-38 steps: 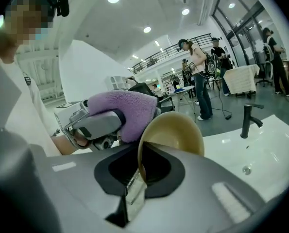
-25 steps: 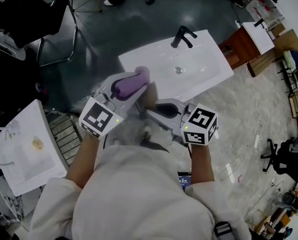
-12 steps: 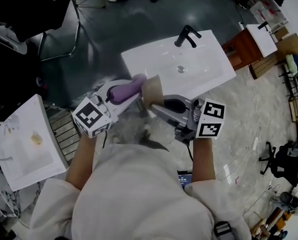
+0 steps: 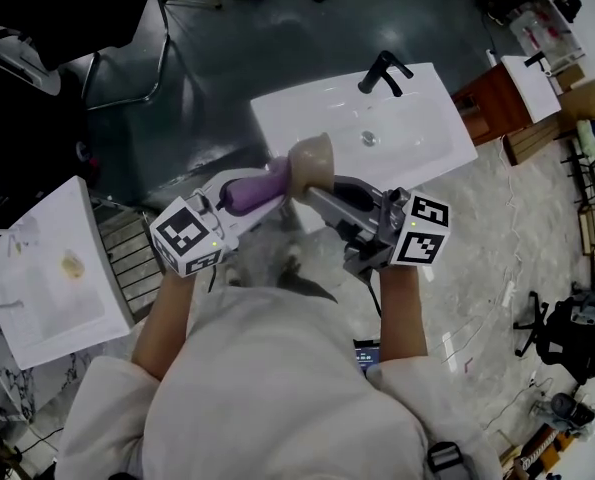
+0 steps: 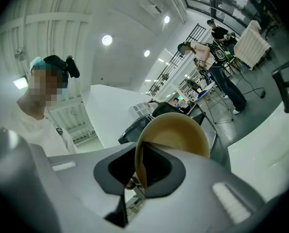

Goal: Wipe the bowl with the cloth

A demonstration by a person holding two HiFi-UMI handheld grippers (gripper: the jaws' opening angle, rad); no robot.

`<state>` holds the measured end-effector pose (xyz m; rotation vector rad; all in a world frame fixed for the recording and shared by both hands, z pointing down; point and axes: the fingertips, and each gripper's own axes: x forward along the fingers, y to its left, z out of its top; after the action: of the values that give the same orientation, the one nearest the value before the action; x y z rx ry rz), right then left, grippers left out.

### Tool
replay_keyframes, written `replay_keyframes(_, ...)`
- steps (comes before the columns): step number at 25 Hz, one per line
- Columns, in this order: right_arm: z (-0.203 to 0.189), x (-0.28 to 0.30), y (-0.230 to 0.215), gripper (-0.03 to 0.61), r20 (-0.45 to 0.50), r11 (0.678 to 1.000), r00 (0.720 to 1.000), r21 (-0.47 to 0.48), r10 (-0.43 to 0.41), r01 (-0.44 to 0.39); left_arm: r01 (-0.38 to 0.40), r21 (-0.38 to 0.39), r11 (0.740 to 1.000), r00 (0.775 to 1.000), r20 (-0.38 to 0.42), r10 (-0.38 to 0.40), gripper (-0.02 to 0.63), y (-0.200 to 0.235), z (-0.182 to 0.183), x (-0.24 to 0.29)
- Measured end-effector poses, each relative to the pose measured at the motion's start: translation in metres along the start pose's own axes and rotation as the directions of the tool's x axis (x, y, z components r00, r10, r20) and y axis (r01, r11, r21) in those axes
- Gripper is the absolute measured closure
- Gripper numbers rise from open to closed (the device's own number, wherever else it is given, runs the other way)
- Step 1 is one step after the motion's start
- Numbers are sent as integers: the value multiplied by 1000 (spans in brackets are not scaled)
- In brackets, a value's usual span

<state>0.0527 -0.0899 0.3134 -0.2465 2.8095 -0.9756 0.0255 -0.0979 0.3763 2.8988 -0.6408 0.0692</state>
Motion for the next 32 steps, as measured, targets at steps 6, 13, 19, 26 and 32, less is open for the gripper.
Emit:
replay_keyframes(6,1,3,-20,554,21,998,998,25,-66,66,21,-3,1000,1000,-15,-21,502,-6,-5,2)
replay_keyframes(13,-5,1,-43,555,30,982,984,68,-177,174,65,-3,998,998,-12,-65,502,-18,-6,4)
replay_keyframes(19,-23,-1,-67,561,-32,950,952,62,-304,305,77,3,997,996,51,-77,502,-28,10,6)
replay_keyframes(26,-51,-1,-71,563,-172,932,917,-38,-360,359,-17,91,996,999,47,13,502,-13,20,2)
replay_keyframes(32,-89,9,-48,563,-356,961,893,-134,-276,244,-51,136,989,998,47,45,502,-4,29,3)
